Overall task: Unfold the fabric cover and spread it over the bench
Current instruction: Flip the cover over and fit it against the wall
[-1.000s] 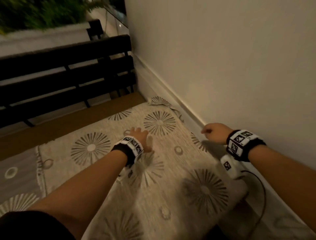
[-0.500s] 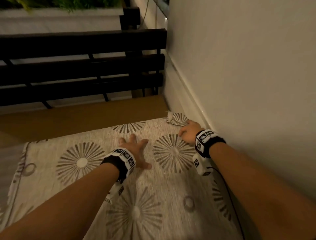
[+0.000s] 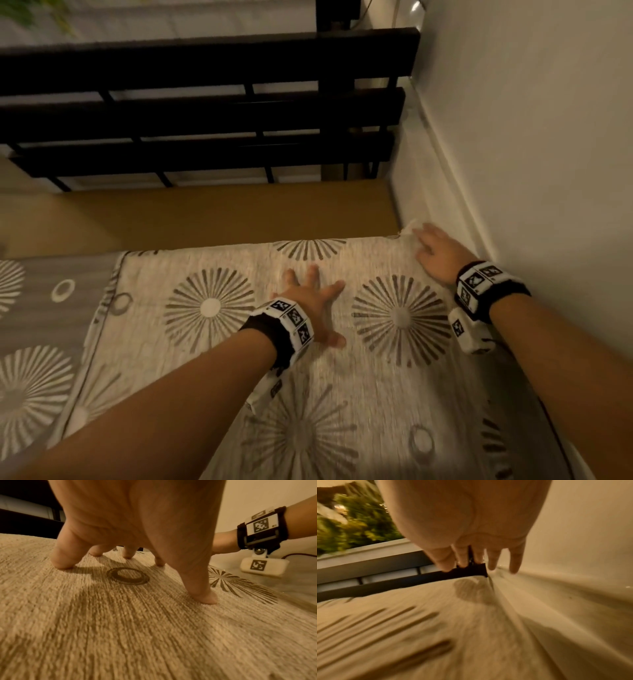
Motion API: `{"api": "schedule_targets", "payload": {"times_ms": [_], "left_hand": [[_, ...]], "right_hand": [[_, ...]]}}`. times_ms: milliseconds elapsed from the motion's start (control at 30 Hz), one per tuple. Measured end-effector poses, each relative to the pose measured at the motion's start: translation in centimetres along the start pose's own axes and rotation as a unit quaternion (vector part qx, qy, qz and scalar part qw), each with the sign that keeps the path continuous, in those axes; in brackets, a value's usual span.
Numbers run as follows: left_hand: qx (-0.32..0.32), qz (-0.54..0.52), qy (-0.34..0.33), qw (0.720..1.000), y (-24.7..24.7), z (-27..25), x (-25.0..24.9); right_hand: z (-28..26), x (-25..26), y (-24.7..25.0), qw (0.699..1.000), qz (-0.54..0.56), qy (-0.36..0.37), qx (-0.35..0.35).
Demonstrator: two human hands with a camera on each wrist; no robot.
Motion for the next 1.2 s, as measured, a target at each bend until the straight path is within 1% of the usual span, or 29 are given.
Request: {"api": "schedule_targets", "payload": {"times_ms": [33,67,100,167,200,267,333,400,467,500,567,633,700,733,767,800,867,900,1000,1033,1100,1133,1200], "left_hand": [[0.000,0.001,-0.001,1.000,0.1,0.0,0.1],[0.000,-0.001,-0.004,1.000,0.1,-0.1,0.2],[0.001,-0.004,-0.006,1.000,0.1,-0.1,0.3],[-0.004,-0.009,-0.013,1.000,0.3,-0.3,0.1],[-0.013,-0.021,-0.016,1.000,0.2,-0.6,0.2],[-0.050,-0.053,-0.017,0.997,-0.3,-1.6,0.8],[-0.107,-0.082,0.011,0.991,-0.9,-3.7,2.6],[-0.160,-0.083,0.059,0.982,-1.8,-7.2,6.3],[-0.188,-0.096,0.124,0.970,-3.4,-10.6,9.6],[-0.200,-0.116,0.179,0.956,-5.3,-15.9,14.6],[-0.183,-0.140,0.230,0.946,-8.2,-19.2,17.2],[-0.171,-0.162,0.278,0.931,-12.2,-25.4,22.2],[-0.149,-0.144,0.298,0.932,-16.0,-30.4,26.0],[-0.145,-0.141,0.291,0.935,-17.4,-32.2,27.4],[-0.155,-0.143,0.279,0.937,-18.5,-33.5,28.5],[-0.170,-0.142,0.262,0.939,-18.9,-34.5,29.3],[-0.188,-0.143,0.237,0.942,-19.1,-35.4,30.4],[-0.181,-0.152,0.228,0.945,-19.0,-35.5,30.7],[-0.129,-0.168,0.195,0.958,-18.7,-35.1,30.9],[-0.128,-0.172,0.186,0.959,-18.7,-35.1,31.1],[-0.165,-0.168,0.168,0.957,-18.7,-35.4,31.9],[-0.187,-0.170,0.163,0.954,-18.6,-35.6,32.5],[-0.221,-0.178,0.170,0.944,-18.6,-36.8,33.9]], "right_hand": [[-0.4,0.5,-0.6,0.999,0.002,0.023,0.027],[-0.9,0.7,-1.2,0.999,-0.008,0.029,0.039],[-1.4,0.9,-1.2,0.999,-0.030,0.016,0.036],[-2.5,1.5,-0.5,0.995,-0.099,-0.001,-0.003],[-3.3,2.6,-0.2,0.992,-0.125,0.007,-0.014],[-5.1,5.8,0.3,0.991,-0.121,0.050,-0.007],[-7.0,9.7,0.1,0.989,-0.103,0.104,0.019],[-9.2,14.0,-0.5,0.986,-0.080,0.144,0.030],[-10.8,17.0,-0.9,0.986,-0.052,0.153,0.044],[-13.0,22.4,-2.2,0.982,-0.037,0.174,0.060],[-14.1,24.6,-2.8,0.981,-0.002,0.176,0.080],[-16.6,30.6,-5.0,0.972,0.030,0.209,0.101],[-18.8,36.1,-7.4,0.966,0.044,0.217,0.133],[-19.6,38.6,-8.6,0.962,0.053,0.220,0.151],[-20.2,41.0,-9.9,0.960,0.053,0.220,0.163],[-20.6,43.3,-11.0,0.959,0.058,0.220,0.168],[-21.0,47.4,-13.0,0.962,0.078,0.199,0.171],[-21.0,49.2,-13.8,0.963,0.098,0.180,0.174],[-19.7,53.3,-15.4,0.961,0.185,0.112,0.170],[-19.0,54.5,-16.0,0.960,0.205,0.093,0.167],[-16.0,55.8,-17.7,0.965,0.206,0.056,0.151],[-14.7,56.0,-18.3,0.967,0.200,0.045,0.155],[-14.0,57.2,-18.7,0.967,0.182,0.026,0.176]]}}
Point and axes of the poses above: each hand's wrist, its own z-axis towards the middle knuckle, its own y-axis out of the back of the hand, x = y × z, the point moved 2 cm from there along z, towards the middle knuckle, and after that the axes turned 13 degrees about -x, right-handed, at the moved point
